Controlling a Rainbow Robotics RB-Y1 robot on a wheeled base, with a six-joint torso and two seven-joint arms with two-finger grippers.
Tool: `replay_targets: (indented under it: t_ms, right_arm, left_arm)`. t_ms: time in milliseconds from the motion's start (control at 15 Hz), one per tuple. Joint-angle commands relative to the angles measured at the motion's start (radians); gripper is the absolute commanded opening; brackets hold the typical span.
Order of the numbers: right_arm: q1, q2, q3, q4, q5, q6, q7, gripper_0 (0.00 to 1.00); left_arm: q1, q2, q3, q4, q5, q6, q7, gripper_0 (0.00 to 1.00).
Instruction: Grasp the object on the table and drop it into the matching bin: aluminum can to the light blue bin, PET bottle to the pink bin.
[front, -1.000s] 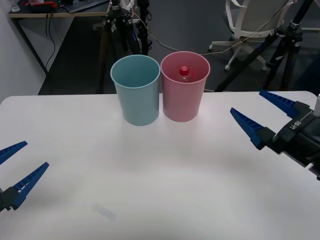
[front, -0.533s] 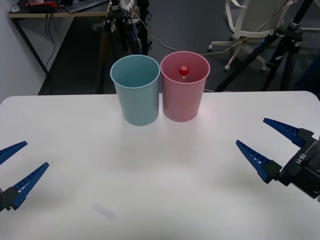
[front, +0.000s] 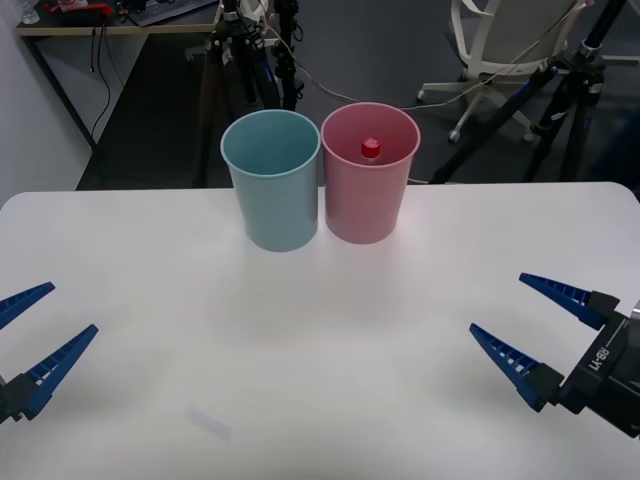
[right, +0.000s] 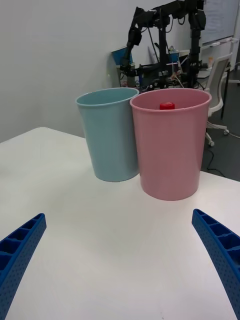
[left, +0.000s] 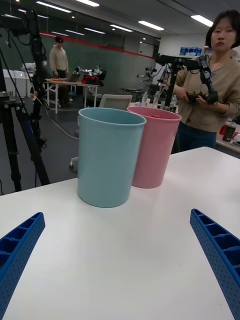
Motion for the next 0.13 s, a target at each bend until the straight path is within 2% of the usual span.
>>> replay_targets:
  t_ms: [67, 133]
  right_arm:
    - [0.001, 0.006, 0.001, 0.000, 0.000, 0.000, 0.007, 1.00]
    - [0.001, 0.005, -0.001, 0.000, 0.000, -0.002, 0.009, 1.00]
  left_arm:
    - [0.000, 0.000, 0.000, 0.000, 0.000, 0.000, 0.000, 1.00]
    - [0.000, 0.000, 0.000, 0.000, 0.000, 0.000, 0.000, 1.00]
